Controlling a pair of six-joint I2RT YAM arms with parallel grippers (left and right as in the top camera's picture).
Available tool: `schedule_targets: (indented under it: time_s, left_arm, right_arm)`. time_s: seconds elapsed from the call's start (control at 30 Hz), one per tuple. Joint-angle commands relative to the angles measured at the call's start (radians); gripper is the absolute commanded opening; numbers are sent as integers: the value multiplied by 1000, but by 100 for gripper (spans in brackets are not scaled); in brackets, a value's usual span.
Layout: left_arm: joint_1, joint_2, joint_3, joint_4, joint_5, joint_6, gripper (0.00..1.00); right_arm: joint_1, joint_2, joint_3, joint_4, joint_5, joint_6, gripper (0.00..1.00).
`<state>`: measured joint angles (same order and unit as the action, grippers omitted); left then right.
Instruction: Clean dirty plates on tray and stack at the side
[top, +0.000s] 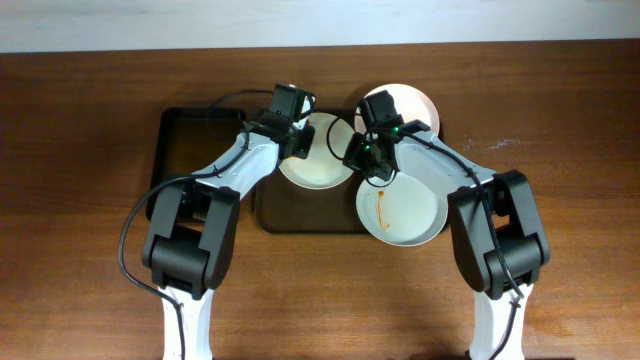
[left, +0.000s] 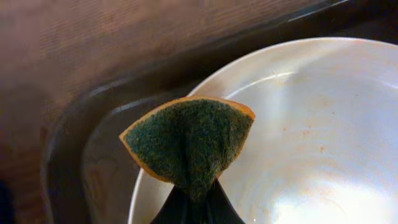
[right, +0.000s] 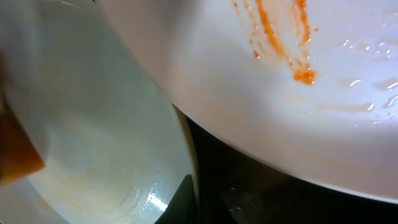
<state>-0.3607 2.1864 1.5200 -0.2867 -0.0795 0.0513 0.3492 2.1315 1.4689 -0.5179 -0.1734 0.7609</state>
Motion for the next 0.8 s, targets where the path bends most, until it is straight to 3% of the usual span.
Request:
schedule_targets:
  time_s: [0.0, 0.1, 0.17, 0.47, 0.57, 0.63, 0.77]
  left_arm:
    - [-1, 32, -1, 61, -15, 123, 0]
    - [-3, 44, -1, 160, -14, 123, 0]
    - [-13, 43, -1, 138, -15, 122, 0]
    - [-12, 42, 0, -385, -11, -2, 0]
    - [-11, 37, 19, -489, 109, -2, 0]
    - [-11, 35, 27, -496, 275, -1, 0]
    - [-11, 40, 27, -335, 263, -2, 0]
  right_arm:
    - [-3, 19, 5, -1, 28, 3, 4]
    - [-3, 19, 5, -2, 28, 3, 4]
    - [-3, 19, 5, -2, 28, 3, 4]
    - [-3, 19, 5, -2, 28, 3, 4]
    - [-3, 19, 5, -1, 28, 3, 4]
    - [-3, 19, 5, -2, 28, 3, 4]
    - [-3, 19, 5, -2, 27, 3, 4]
